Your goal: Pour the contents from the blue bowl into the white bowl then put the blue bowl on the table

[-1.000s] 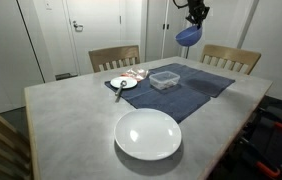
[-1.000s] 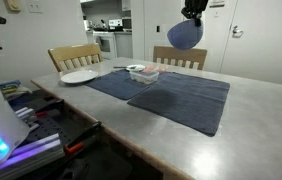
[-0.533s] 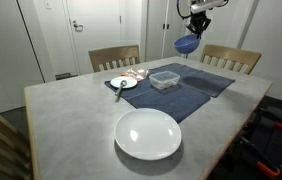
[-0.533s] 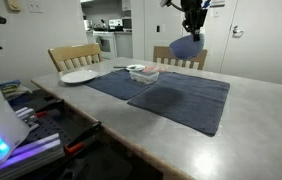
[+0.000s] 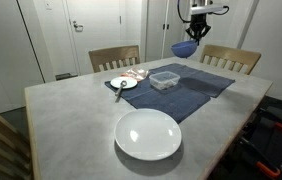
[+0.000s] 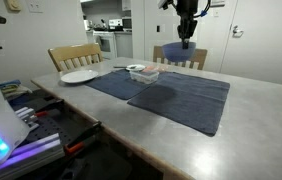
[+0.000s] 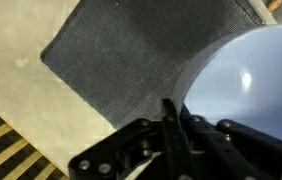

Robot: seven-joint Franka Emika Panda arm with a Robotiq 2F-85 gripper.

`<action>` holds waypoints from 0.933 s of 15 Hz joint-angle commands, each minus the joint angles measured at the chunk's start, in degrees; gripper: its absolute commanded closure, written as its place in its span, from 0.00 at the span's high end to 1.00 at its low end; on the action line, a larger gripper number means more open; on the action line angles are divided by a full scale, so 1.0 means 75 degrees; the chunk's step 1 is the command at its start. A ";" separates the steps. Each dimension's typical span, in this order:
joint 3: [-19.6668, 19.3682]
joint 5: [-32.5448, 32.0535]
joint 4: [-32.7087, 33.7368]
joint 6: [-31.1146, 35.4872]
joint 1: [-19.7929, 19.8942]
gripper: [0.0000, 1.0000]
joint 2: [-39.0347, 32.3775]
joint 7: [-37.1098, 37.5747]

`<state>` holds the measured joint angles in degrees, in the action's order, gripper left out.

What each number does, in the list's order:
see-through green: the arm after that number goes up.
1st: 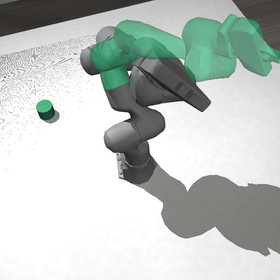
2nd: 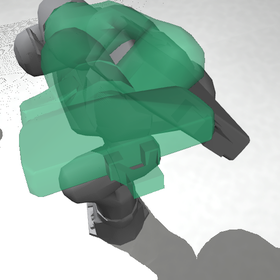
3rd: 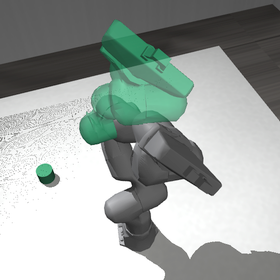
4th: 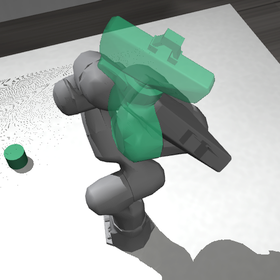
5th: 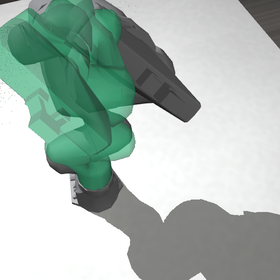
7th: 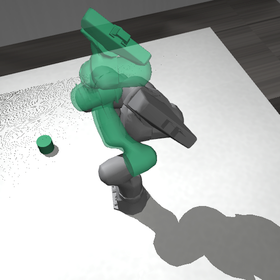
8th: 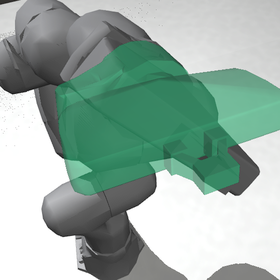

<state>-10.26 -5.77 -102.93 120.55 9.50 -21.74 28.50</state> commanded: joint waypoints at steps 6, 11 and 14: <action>-0.0093 0.1030 -0.0002 0.0191 0.0095 0.01 -0.0557 -0.0265; -0.0139 0.1276 0.0154 0.0168 0.0104 0.01 -0.0881 -0.0282; -0.0150 0.1301 0.0153 0.0199 0.0098 0.01 -0.0951 -0.0283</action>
<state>-11.04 2.17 -102.66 121.50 9.99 -27.94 28.12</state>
